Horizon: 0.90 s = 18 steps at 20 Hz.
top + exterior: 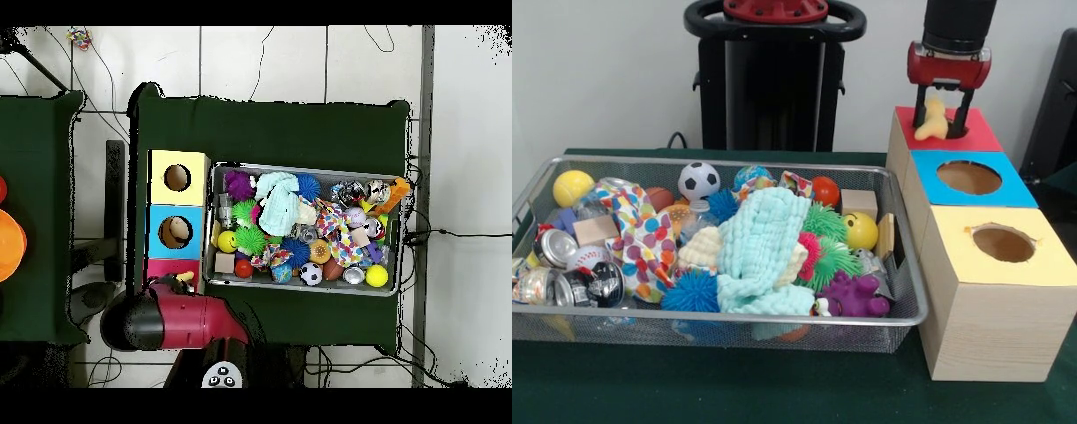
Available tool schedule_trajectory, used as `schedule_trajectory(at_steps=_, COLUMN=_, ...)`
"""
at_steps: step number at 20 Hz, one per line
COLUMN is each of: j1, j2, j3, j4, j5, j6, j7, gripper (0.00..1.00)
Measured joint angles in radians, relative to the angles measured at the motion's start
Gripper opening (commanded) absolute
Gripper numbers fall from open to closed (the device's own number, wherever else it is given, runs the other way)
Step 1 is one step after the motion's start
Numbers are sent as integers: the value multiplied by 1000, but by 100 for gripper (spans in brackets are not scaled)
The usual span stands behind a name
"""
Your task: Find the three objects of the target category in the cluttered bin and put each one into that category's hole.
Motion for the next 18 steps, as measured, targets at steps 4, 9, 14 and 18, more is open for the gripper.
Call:
schedule_trajectory(at_steps=4, j1=-8, j2=3, j3=-4, j4=-4, j5=0, j6=0, j7=0, gripper=100)
schedule_trajectory(at_steps=9, j1=-37, j2=2, j3=-3, j4=-4, j5=0, j6=0, j7=0, gripper=100)
schedule_trajectory(at_steps=14, j1=-55, j2=-6, j3=-3, j4=-4, j5=0, j6=9, j7=0, gripper=100)
schedule_trajectory(at_steps=18, j1=-65, j2=-20, j3=-3, j4=-4, j5=0, j6=22, j7=0, gripper=100)
